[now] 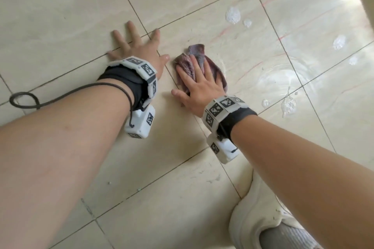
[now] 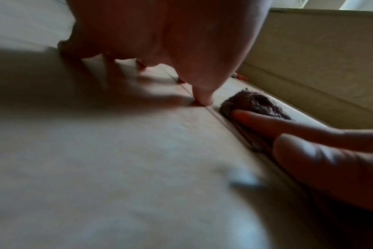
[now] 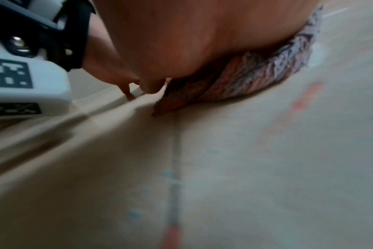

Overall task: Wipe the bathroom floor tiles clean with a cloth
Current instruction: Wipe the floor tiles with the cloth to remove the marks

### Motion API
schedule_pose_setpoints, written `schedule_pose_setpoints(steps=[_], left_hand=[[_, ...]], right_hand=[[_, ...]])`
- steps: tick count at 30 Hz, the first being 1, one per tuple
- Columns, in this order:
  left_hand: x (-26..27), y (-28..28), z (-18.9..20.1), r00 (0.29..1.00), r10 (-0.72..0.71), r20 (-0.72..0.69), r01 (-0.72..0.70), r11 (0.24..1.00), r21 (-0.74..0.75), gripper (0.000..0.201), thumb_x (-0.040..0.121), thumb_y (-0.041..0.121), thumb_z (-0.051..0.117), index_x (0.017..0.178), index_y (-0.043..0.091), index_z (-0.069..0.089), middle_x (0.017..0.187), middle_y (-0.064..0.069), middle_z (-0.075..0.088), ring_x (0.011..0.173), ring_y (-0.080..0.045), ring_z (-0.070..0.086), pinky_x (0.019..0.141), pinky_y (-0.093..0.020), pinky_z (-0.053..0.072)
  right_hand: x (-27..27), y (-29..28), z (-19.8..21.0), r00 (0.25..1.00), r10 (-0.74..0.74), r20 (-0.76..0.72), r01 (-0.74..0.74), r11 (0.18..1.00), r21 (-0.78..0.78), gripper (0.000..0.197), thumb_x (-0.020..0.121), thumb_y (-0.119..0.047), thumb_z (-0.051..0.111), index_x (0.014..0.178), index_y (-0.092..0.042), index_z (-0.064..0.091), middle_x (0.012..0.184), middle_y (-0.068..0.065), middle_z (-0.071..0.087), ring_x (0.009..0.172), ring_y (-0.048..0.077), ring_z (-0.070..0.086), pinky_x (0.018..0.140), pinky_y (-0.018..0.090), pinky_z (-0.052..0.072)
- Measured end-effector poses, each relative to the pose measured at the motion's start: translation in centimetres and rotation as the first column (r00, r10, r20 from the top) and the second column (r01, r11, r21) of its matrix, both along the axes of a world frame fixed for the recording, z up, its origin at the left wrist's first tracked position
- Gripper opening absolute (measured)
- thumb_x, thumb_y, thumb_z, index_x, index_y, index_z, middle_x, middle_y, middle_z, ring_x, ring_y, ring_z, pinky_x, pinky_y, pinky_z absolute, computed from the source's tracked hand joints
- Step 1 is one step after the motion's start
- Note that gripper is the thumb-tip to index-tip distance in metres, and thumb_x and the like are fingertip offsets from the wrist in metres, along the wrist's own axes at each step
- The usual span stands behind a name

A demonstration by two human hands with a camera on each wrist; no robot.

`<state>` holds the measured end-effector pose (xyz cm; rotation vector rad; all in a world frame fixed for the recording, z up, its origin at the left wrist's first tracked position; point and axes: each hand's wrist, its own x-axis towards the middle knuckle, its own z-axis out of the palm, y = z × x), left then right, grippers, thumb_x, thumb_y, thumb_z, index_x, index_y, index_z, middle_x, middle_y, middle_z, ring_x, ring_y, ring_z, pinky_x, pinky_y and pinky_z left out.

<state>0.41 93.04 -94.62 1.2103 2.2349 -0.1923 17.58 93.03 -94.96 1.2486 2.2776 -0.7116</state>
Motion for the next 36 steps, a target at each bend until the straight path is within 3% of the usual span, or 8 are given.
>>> schedule_pose_setpoints(steps=[4, 8, 16, 19, 24, 27, 31, 36], left_hand=[[-0.1, 0.5, 0.0, 0.996, -0.079, 0.045, 0.079, 0.997, -0.007, 0.061, 0.098, 0.057, 0.039, 0.151, 0.047, 0.009, 0.162, -0.002, -0.021, 0.147, -0.038, -0.019, 0.112, -0.068, 0.006], [-4.9, -0.3, 0.3, 0.996, -0.088, 0.018, 0.088, 0.996, -0.018, 0.068, 0.097, 0.061, 0.041, 0.153, 0.047, 0.005, 0.162, 0.006, -0.021, 0.149, -0.028, -0.018, 0.116, -0.065, 0.002], [-8.4, -2.0, -0.6, 1.000, 0.008, -0.027, -0.008, 1.000, -0.013, 0.068, 0.097, 0.063, 0.035, 0.153, 0.045, 0.002, 0.162, 0.002, -0.021, 0.149, -0.028, -0.017, 0.115, -0.065, 0.007], [-8.4, -2.7, -0.3, 1.000, -0.019, -0.020, 0.019, 1.000, -0.002, 0.066, 0.098, 0.061, 0.035, 0.153, 0.044, 0.004, 0.162, 0.002, -0.020, 0.149, -0.026, -0.016, 0.115, -0.062, 0.007], [-10.3, -4.0, -0.8, 1.000, -0.021, -0.010, 0.021, 1.000, -0.008, 0.067, 0.098, 0.061, 0.035, 0.153, 0.046, 0.000, 0.161, 0.005, -0.023, 0.149, -0.022, -0.018, 0.118, -0.057, 0.002], [-11.2, -4.2, -1.1, 1.000, 0.003, -0.007, -0.003, 1.000, 0.011, 0.066, 0.098, 0.060, 0.036, 0.153, 0.046, 0.002, 0.162, 0.005, -0.021, 0.149, -0.023, -0.017, 0.117, -0.058, 0.002], [-11.4, -4.0, -1.1, 1.000, 0.012, -0.003, -0.012, 1.000, 0.016, 0.064, 0.099, 0.058, 0.036, 0.153, 0.045, 0.003, 0.162, 0.003, -0.022, 0.149, -0.025, -0.018, 0.116, -0.059, 0.004], [-10.7, -4.1, -0.9, 1.000, 0.022, 0.005, -0.022, 1.000, 0.022, 0.061, 0.101, 0.054, 0.035, 0.152, 0.045, 0.004, 0.162, 0.001, -0.021, 0.149, -0.027, -0.017, 0.115, -0.063, 0.006]], right_hand=[[3.2, 3.7, 0.1, 0.979, -0.192, 0.068, 0.190, 0.981, 0.042, 0.070, 0.094, -0.069, 0.027, 0.152, -0.044, -0.002, 0.159, -0.009, -0.025, 0.147, 0.023, -0.022, 0.118, 0.057, -0.001], [0.0, 4.3, -0.3, 0.954, -0.298, 0.030, 0.297, 0.954, 0.040, 0.079, 0.090, -0.073, 0.032, 0.153, -0.041, -0.002, 0.159, -0.004, -0.026, 0.146, 0.031, -0.025, 0.115, 0.059, -0.006], [-0.7, -1.9, 0.3, 0.991, 0.132, 0.029, -0.131, 0.991, -0.023, 0.072, 0.092, -0.072, 0.023, 0.152, -0.044, -0.004, 0.157, -0.011, -0.031, 0.145, 0.021, -0.028, 0.118, 0.054, -0.002], [-1.1, 1.6, 0.3, 0.997, 0.043, 0.059, -0.043, 0.999, -0.009, 0.072, 0.092, -0.072, 0.025, 0.152, -0.044, -0.003, 0.158, -0.012, -0.029, 0.145, 0.021, -0.027, 0.119, 0.056, -0.002], [-9.8, 5.7, -0.2, 0.997, -0.076, 0.025, 0.075, 0.997, 0.032, 0.078, 0.089, -0.075, 0.031, 0.153, -0.042, 0.000, 0.160, -0.007, -0.025, 0.145, 0.028, -0.027, 0.116, 0.059, -0.007], [-11.1, 1.3, -0.1, 0.991, 0.132, -0.005, -0.132, 0.991, 0.000, 0.079, 0.089, -0.076, 0.028, 0.153, -0.042, -0.002, 0.158, -0.008, -0.028, 0.144, 0.027, -0.029, 0.116, 0.056, -0.006], [-4.4, -4.4, 0.7, 0.934, 0.353, 0.055, -0.351, 0.936, -0.041, 0.073, 0.091, -0.072, 0.022, 0.152, -0.044, -0.006, 0.157, -0.012, -0.030, 0.144, 0.020, -0.029, 0.119, 0.049, -0.001], [-4.7, 3.5, 0.3, 0.988, 0.113, 0.108, -0.116, 0.993, 0.018, 0.071, 0.092, -0.071, 0.026, 0.152, -0.045, -0.002, 0.159, -0.012, -0.025, 0.147, 0.021, -0.023, 0.119, 0.054, -0.001]])
